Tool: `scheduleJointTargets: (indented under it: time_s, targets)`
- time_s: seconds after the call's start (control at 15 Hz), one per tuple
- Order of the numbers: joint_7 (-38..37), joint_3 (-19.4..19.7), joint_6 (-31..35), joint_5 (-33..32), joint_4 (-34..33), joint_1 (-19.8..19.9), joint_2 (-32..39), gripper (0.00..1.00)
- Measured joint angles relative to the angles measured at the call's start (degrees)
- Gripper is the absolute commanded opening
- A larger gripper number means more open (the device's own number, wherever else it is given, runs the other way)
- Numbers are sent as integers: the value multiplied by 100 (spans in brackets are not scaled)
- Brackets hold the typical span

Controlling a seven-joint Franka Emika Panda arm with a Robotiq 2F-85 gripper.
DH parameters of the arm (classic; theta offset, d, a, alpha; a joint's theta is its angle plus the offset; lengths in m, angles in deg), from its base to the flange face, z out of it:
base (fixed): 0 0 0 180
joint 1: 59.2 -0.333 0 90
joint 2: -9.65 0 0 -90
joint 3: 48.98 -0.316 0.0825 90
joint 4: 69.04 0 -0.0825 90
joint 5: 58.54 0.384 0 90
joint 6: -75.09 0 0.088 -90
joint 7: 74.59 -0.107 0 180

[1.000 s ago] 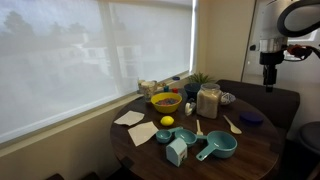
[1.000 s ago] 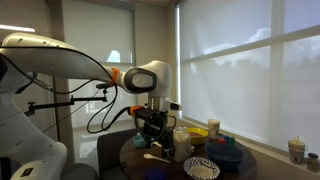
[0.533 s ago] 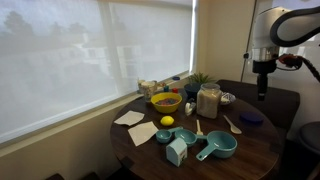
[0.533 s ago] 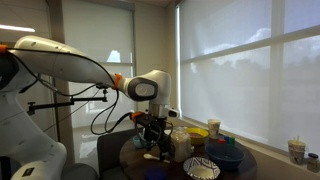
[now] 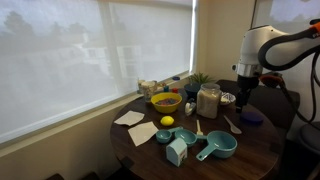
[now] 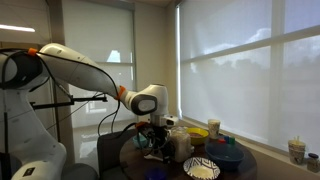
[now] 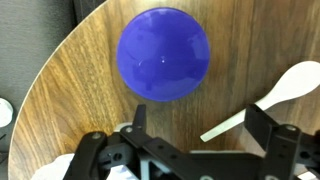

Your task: Take a spoonful of some contents of the jar into the white bowl

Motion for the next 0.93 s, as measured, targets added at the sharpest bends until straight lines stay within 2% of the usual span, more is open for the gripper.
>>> scheduleJointTargets:
  time_s: [0.4, 0.73, 0.8, 0.93]
  targets:
    - [-1108, -407, 178, 256, 9, -68, 87, 100]
    - [-1685, -580, 297, 401, 145, -73, 158, 99]
    - [-1772, -589, 336, 421, 170, -73, 168, 93]
    - [-1906, -596, 461, 461, 225, -73, 190, 74]
